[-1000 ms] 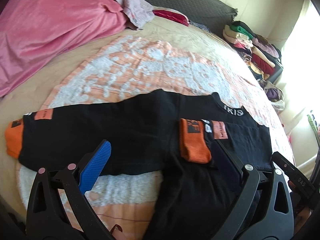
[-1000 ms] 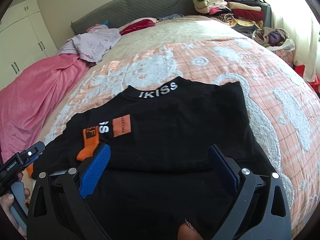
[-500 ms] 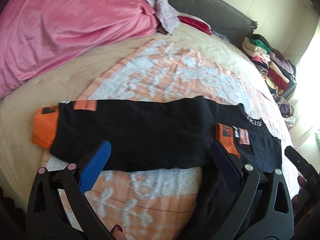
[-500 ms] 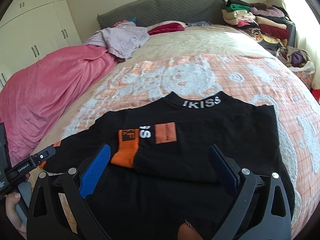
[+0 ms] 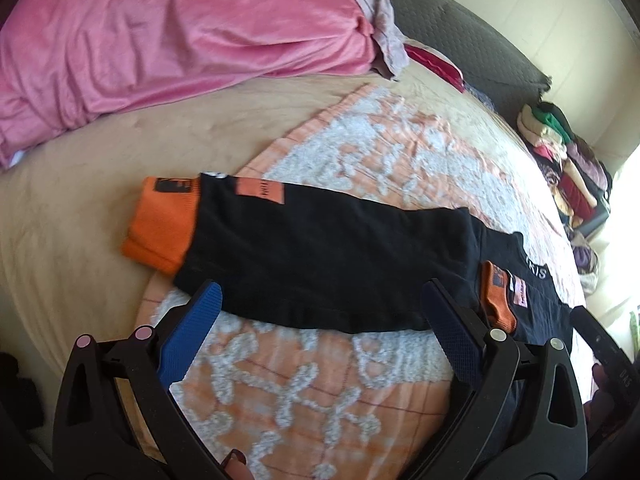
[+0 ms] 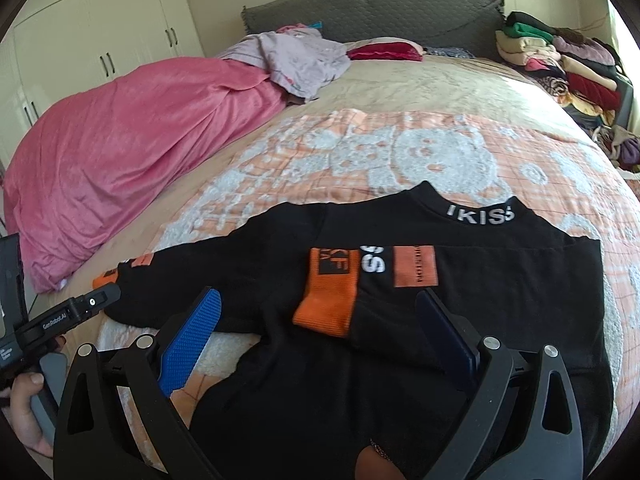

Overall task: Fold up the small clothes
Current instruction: 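Move the left tool to the orange cuff of the other sleeve, then close the left tool on the orange cuff and lift it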

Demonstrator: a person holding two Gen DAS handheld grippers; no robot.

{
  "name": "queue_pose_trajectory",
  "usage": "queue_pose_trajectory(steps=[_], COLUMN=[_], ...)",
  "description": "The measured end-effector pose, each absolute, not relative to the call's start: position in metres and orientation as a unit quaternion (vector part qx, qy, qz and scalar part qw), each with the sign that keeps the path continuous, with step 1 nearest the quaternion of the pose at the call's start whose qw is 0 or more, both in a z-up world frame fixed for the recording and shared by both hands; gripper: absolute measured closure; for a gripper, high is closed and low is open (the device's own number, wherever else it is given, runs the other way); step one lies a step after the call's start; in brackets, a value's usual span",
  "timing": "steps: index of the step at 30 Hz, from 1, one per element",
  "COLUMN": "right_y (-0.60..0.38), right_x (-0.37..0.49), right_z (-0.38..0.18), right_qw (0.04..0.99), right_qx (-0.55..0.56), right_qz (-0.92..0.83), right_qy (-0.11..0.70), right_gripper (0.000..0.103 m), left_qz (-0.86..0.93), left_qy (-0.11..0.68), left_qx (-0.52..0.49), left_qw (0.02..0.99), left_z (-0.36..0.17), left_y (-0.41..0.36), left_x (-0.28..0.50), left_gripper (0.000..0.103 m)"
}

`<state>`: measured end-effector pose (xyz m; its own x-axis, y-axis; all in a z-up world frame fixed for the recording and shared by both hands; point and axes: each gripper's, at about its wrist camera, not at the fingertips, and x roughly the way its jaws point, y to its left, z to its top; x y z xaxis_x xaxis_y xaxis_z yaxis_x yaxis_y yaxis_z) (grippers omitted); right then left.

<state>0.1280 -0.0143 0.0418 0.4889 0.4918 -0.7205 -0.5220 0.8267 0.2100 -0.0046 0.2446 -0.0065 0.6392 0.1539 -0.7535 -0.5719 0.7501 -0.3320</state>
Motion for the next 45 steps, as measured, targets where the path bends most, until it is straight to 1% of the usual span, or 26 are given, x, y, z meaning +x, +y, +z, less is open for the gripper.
queue_pose_trajectory(steps=[4,9,11,13,14,15,16,19,27,28,29,30,31,32,33,34,38,45], right_y=[0.002,0.02,0.024,0.027,0.027,0.027,0.027,0.024,0.009,0.007,0.005,0.003,0.0,-0.003,-0.004,-0.008,-0.019,-0.045], right_x=[0.119,0.107,0.104,0.102,0.101,0.101,0.101,0.102,0.107,0.108,0.108,0.108,0.109,0.109,0.11,0.11,0.113,0.123], right_z=[0.04,0.039,0.038,0.037,0.036,0.035,0.034,0.032,0.027,0.027,0.027,0.026,0.026,0.026,0.026,0.025,0.023,0.015], right_qw=[0.856,0.848,0.846,0.844,0.844,0.843,0.843,0.843,0.848,0.849,0.849,0.85,0.851,0.851,0.851,0.852,0.855,0.854], right_qx=[-0.032,-0.05,-0.053,-0.057,-0.057,-0.057,-0.056,-0.054,-0.041,-0.039,-0.037,-0.036,-0.033,-0.031,-0.03,-0.028,-0.024,0.016], right_qz=[0.312,0.33,0.334,0.337,0.337,0.336,0.336,0.33,0.308,0.306,0.303,0.301,0.299,0.296,0.295,0.292,0.28,0.26], right_qy=[0.412,0.412,0.412,0.413,0.414,0.416,0.417,0.422,0.429,0.43,0.431,0.431,0.431,0.432,0.433,0.434,0.436,0.449], right_gripper=[0.006,0.006,0.006,0.006,0.006,0.006,0.006,0.006,0.006,0.006,0.006,0.006,0.006,0.006,0.006,0.006,0.006,0.006], left_qz=[0.21,0.201,0.203,0.203,0.204,0.203,0.205,0.213,0.248,0.253,0.262,0.27,0.276,0.281,0.287,0.285,0.271,0.231], left_qy=[0.367,0.367,0.368,0.365,0.363,0.362,0.359,0.342,0.304,0.303,0.303,0.3,0.297,0.296,0.294,0.291,0.279,0.248], left_qx=[-0.298,-0.34,-0.349,-0.363,-0.369,-0.38,-0.385,-0.399,-0.417,-0.414,-0.409,-0.406,-0.404,-0.403,-0.405,-0.409,-0.41,-0.377], left_qw=[0.856,0.842,0.837,0.833,0.831,0.826,0.825,0.824,0.82,0.82,0.82,0.82,0.82,0.819,0.817,0.816,0.825,0.862], left_z=[-0.012,-0.028,-0.035,-0.042,-0.046,-0.051,-0.053,-0.058,-0.064,-0.064,-0.063,-0.063,-0.064,-0.065,-0.066,-0.066,-0.055,-0.008], left_y=[0.255,0.268,0.272,0.276,0.278,0.281,0.282,0.29,0.305,0.306,0.307,0.31,0.313,0.316,0.32,0.322,0.32,0.292], left_x=[-0.015,-0.028,-0.033,-0.036,-0.036,-0.036,-0.036,-0.033,-0.018,-0.016,-0.013,-0.01,-0.009,-0.007,-0.006,-0.005,-0.008,-0.005], left_gripper=[0.01,0.01,0.014,0.026,0.03,0.038,0.04,0.042,0.042,0.05,0.054,0.061,0.07,0.075,0.085,0.093,0.095,0.095])
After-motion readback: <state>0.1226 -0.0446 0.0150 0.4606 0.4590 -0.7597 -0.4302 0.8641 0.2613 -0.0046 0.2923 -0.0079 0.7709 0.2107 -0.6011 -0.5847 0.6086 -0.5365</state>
